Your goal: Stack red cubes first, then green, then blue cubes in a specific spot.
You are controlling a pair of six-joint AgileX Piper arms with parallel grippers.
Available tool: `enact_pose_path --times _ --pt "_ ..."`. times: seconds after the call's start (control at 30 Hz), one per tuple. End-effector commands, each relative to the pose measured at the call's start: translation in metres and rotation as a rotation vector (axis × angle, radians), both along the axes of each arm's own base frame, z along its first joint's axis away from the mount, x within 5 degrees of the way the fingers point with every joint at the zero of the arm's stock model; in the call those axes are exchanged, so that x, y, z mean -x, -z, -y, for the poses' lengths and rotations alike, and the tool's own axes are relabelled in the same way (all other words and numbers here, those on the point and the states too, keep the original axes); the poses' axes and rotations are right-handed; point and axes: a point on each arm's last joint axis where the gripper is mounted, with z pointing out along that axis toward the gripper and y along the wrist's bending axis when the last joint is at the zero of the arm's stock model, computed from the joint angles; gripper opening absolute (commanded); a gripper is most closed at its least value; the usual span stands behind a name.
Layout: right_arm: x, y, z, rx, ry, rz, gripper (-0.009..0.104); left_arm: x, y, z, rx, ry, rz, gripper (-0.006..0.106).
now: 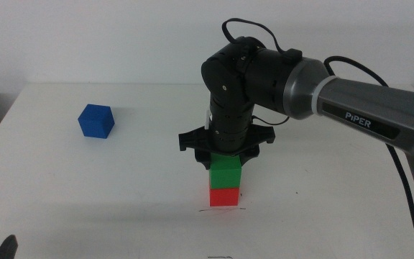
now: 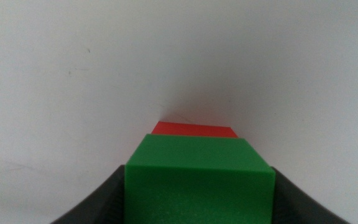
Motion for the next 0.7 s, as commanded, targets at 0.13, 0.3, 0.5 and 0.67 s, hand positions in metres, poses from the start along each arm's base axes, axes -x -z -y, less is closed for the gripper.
enact_pose_path --times 0.13,0.3,0.5,0.67 --pt "-0.002 -0.026 0.006 -0.064 0.012 0.048 0.076 0.001 -0.009 0.001 0.012 0.009 0.107 0.094" --pt "0.001 -0.04 0.008 -0.091 0.01 0.078 0.093 0.001 -0.009 0.001 0.012 0.009 0.107 0.094" --pt "0.02 -0.096 0.027 -0.132 -0.055 0.176 0.093 0.001 -0.009 0.001 0.012 0.009 0.107 0.094" --pt "0.038 -0.136 0.058 -0.116 -0.099 0.222 0.093 0.001 -0.009 0.001 0.012 0.009 0.107 0.094"
